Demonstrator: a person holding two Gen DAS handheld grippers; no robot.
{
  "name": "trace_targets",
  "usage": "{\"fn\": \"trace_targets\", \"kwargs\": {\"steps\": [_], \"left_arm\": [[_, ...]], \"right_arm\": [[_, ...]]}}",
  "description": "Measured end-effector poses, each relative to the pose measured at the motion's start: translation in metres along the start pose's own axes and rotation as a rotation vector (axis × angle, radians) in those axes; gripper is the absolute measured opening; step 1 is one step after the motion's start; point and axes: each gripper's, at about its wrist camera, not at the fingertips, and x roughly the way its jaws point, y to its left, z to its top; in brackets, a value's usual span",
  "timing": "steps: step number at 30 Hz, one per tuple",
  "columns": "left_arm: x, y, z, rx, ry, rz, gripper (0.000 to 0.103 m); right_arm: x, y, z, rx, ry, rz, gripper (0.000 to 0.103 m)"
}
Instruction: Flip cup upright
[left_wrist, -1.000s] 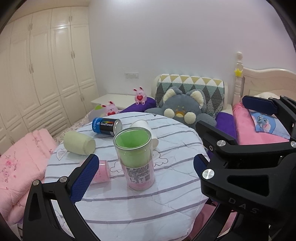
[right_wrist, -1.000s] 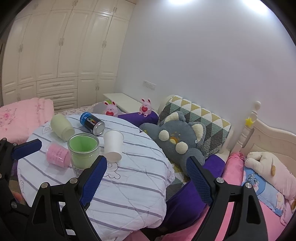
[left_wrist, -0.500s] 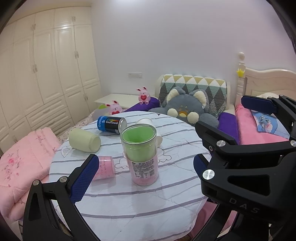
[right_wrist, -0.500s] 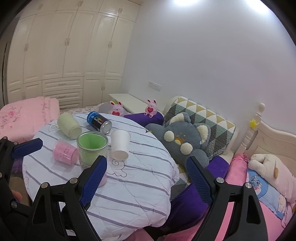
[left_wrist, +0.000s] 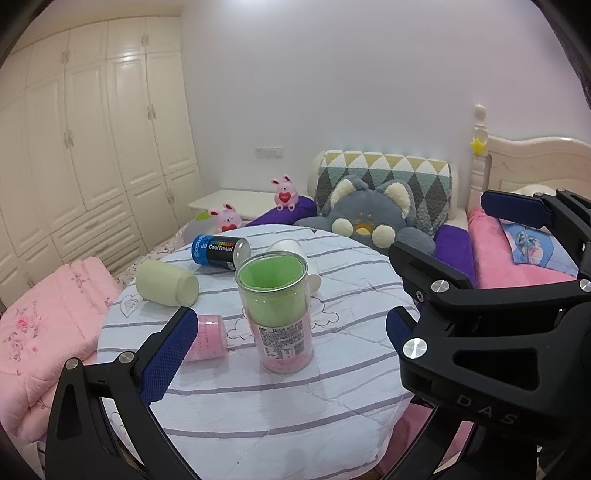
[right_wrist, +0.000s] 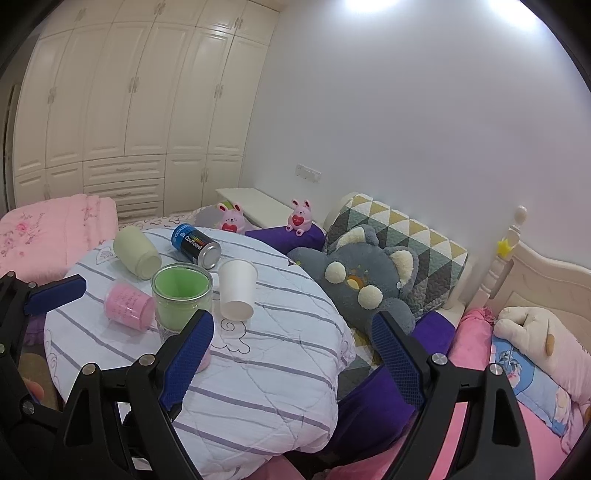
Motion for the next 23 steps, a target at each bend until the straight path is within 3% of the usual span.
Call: {"fn": "trace_targets", "kwargs": {"steps": [9,23], "left_arm": [[0.003,-0.003,0.002,0.012,-0.036,0.031,0.103],[0.033,-0.001,-0.005,0.012,0.068,0.072,0.103]], "right_arm": [[0.001,-0.003,0.0,0.007,0.0,0.004,0.089],[0.025,-0.002,-0.006,0.003,0.063,0.024,0.089]]}}
